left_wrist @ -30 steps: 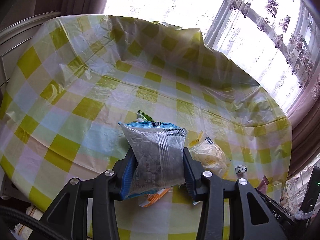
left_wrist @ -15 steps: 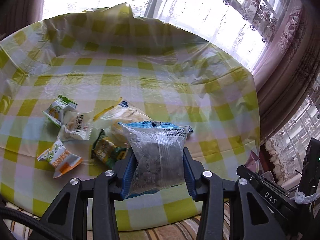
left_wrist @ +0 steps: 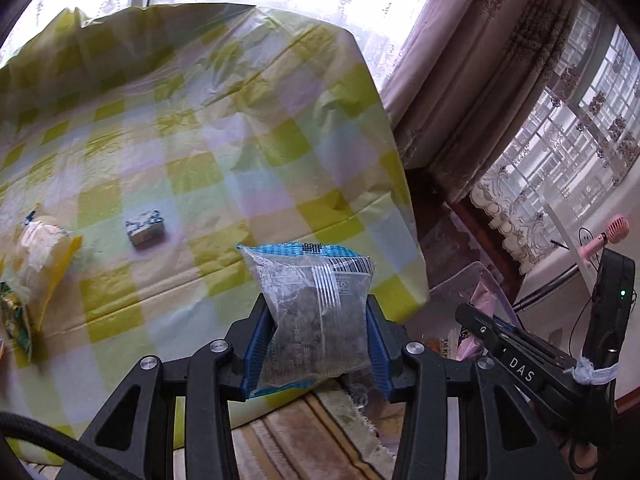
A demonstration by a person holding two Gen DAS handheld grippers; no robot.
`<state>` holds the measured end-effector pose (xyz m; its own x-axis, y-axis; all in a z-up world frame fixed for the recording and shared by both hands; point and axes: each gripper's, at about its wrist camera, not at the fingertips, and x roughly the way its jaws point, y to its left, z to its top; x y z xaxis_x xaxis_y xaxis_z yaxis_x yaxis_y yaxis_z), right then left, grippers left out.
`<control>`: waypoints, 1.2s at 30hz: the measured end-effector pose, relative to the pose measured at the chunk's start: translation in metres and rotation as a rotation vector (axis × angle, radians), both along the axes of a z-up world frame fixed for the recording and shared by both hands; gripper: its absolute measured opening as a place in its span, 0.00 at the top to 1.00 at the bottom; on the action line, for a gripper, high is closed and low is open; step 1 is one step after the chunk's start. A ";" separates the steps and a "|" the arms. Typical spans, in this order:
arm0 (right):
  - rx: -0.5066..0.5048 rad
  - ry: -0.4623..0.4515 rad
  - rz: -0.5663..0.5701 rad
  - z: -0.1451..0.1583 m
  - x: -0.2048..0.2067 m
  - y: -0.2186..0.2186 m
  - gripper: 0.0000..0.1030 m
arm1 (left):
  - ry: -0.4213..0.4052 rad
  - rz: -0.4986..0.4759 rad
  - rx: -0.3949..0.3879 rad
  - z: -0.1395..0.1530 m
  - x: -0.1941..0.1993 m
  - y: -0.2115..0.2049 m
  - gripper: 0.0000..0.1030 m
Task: Organize snacks
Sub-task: 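Carry both held snacks to the white box and open both grippers, then return both grippers from the box to the table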
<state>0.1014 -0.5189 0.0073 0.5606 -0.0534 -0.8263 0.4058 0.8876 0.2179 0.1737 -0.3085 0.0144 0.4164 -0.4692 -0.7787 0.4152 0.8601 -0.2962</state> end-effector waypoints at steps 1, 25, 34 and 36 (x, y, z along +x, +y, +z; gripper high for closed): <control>0.000 0.006 -0.023 -0.003 -0.005 -0.011 0.81 | 0.000 -0.028 0.005 -0.001 -0.001 -0.013 0.56; 0.026 0.054 -0.285 -0.036 -0.054 -0.129 0.75 | 0.002 -0.487 -0.059 -0.025 -0.019 -0.206 0.39; -0.003 0.021 -0.302 -0.014 -0.054 -0.121 0.37 | -0.090 -0.398 -0.068 -0.006 -0.015 -0.171 0.29; -0.011 0.011 -0.288 -0.009 -0.052 -0.114 0.35 | -0.114 -0.392 -0.033 -0.001 -0.018 -0.164 0.29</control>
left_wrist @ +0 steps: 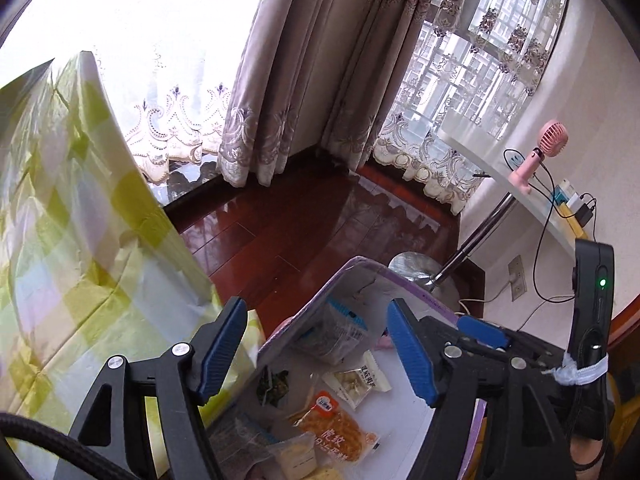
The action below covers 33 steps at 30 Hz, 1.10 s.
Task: Organize snacks
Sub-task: 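Return both grippers from the box to the table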
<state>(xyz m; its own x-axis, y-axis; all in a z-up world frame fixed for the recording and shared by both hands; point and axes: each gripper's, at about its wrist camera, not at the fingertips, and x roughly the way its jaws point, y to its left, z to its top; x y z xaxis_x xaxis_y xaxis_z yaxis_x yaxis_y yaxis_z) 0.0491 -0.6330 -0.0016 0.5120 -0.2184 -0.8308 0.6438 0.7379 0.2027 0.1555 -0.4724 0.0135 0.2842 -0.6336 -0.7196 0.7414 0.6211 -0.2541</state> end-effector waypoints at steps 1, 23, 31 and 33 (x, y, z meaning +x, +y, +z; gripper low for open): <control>-0.004 -0.003 0.006 0.002 0.002 0.004 0.34 | -0.028 0.010 0.012 0.003 -0.002 0.005 0.29; -0.060 -0.106 0.336 0.057 0.058 0.141 0.34 | -0.215 0.326 -0.054 0.046 0.009 0.167 0.29; -0.028 -0.150 0.478 0.063 0.081 0.202 0.34 | -0.172 0.541 -0.066 0.039 0.014 0.259 0.30; -0.014 -0.152 0.510 0.062 0.085 0.217 0.34 | -0.157 0.599 -0.074 0.037 0.012 0.282 0.30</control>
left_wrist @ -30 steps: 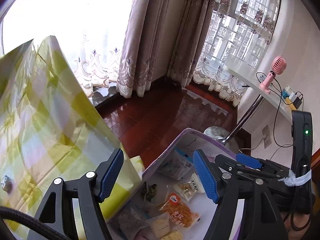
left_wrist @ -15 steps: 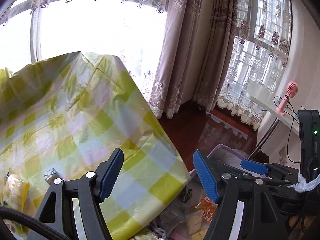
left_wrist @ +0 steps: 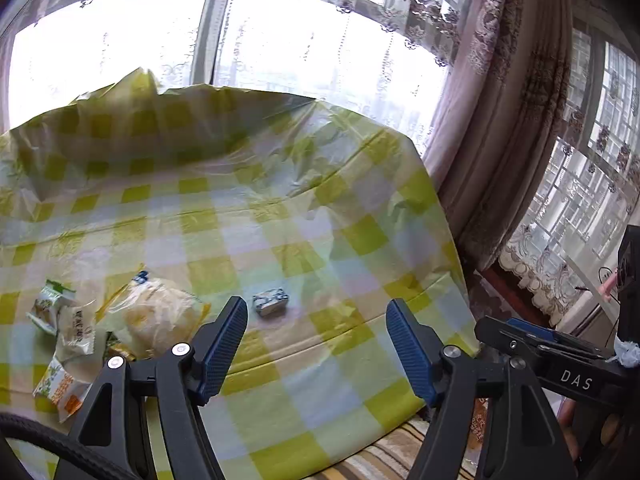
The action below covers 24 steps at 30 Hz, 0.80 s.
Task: Organize snacks
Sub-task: 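Return both grippers from the box to the table, then grasp the white-and-yellow lemon snack pack with the left gripper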
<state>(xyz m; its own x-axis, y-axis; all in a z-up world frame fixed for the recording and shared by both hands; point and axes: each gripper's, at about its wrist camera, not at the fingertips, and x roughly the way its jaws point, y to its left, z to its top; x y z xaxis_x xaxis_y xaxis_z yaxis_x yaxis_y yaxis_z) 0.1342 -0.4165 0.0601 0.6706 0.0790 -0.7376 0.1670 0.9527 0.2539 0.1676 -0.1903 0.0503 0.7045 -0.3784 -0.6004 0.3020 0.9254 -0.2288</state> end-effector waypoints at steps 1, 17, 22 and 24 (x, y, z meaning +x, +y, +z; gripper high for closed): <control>0.003 0.005 0.011 -0.001 0.002 0.007 0.34 | 0.007 0.033 -0.005 -0.001 -0.002 0.012 0.30; 0.006 0.033 0.138 -0.018 0.025 0.076 0.34 | 0.246 0.538 -0.147 -0.040 -0.031 0.171 0.37; 0.000 0.048 0.156 -0.025 0.034 0.085 0.34 | 0.359 0.602 -0.184 -0.063 -0.026 0.193 0.44; -0.007 0.053 0.163 -0.027 0.036 0.089 0.34 | 0.387 0.600 -0.189 -0.069 -0.019 0.193 0.44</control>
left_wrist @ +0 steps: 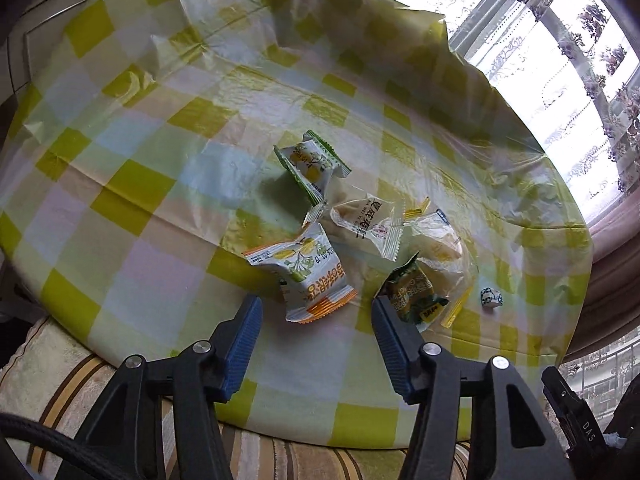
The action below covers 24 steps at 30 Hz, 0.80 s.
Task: Organize snacks
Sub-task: 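Grasp the white-and-yellow lemon snack pack with the left gripper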
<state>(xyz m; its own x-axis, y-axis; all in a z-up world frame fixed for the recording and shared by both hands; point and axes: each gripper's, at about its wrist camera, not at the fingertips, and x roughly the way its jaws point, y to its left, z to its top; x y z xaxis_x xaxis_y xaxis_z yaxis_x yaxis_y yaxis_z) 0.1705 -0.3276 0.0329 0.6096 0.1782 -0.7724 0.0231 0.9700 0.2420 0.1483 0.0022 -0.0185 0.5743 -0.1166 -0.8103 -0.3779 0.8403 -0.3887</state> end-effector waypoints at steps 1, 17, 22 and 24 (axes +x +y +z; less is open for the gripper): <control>-0.004 0.002 0.003 -0.001 0.001 0.001 0.34 | 0.011 -0.003 -0.007 -0.003 0.004 0.000 0.44; -0.016 0.046 0.009 -0.019 0.025 0.011 0.34 | 0.084 -0.071 0.103 -0.022 0.054 -0.011 0.60; -0.021 0.056 0.008 -0.025 0.039 0.018 0.34 | 0.073 -0.083 0.143 -0.023 0.053 -0.015 0.61; -0.025 0.054 0.006 -0.026 0.045 0.022 0.34 | 0.058 -0.076 0.126 -0.024 0.051 -0.012 0.62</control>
